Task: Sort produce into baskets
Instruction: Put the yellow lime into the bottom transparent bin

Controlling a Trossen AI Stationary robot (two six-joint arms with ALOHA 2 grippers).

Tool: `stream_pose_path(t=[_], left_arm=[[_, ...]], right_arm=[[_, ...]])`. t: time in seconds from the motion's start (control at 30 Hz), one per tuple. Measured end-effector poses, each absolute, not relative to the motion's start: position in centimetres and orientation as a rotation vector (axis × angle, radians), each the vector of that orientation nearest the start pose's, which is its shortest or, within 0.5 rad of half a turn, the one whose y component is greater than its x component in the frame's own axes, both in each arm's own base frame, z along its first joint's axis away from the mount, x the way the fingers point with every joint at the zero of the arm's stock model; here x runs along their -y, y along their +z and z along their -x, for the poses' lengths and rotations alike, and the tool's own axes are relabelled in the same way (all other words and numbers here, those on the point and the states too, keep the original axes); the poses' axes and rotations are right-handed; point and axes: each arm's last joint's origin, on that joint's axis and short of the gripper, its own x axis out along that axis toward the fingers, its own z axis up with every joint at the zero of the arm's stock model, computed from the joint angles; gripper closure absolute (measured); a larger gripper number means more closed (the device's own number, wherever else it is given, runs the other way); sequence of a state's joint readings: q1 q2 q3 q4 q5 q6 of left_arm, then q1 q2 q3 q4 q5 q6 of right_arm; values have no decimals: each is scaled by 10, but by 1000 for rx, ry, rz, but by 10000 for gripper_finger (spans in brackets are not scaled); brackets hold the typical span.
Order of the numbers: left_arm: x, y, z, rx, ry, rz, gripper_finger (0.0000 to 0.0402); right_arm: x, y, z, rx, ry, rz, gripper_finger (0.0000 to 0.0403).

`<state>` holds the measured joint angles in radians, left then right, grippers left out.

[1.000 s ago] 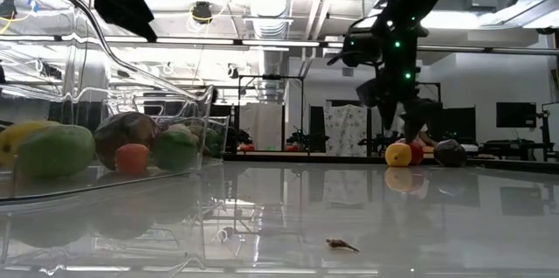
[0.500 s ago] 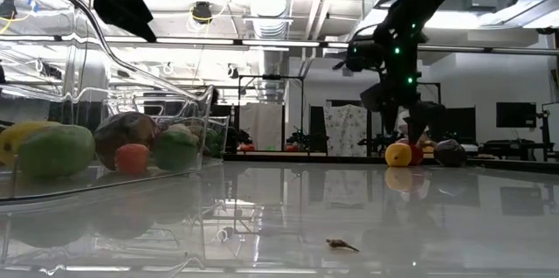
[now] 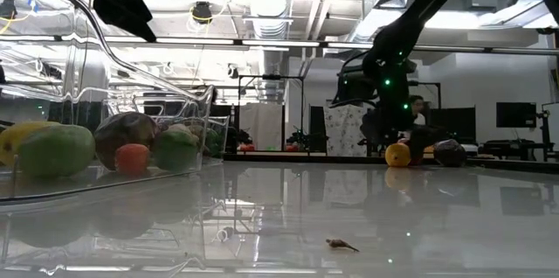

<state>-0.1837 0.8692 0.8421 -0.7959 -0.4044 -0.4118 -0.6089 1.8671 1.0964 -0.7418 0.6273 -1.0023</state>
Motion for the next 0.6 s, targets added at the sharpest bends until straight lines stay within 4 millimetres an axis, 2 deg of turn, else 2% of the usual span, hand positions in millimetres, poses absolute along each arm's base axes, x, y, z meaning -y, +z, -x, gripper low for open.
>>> stream_pose_path(t=[0.13,0.27,0.47,0.6], left_arm=[[18,289,-160,-729,364,150,33],[18,289,-160,-730,362,143,33],[18,289,-160,-729,366,151,33],[18,289,-160,-727,370,162,33]], right_arm=[[191,138,-257,-1923,-86,715,124],[174,139,-268,-1904,-47,777,157],[139,150,-293,-1854,-19,841,179],[102,167,-316,-1780,-25,876,171]])
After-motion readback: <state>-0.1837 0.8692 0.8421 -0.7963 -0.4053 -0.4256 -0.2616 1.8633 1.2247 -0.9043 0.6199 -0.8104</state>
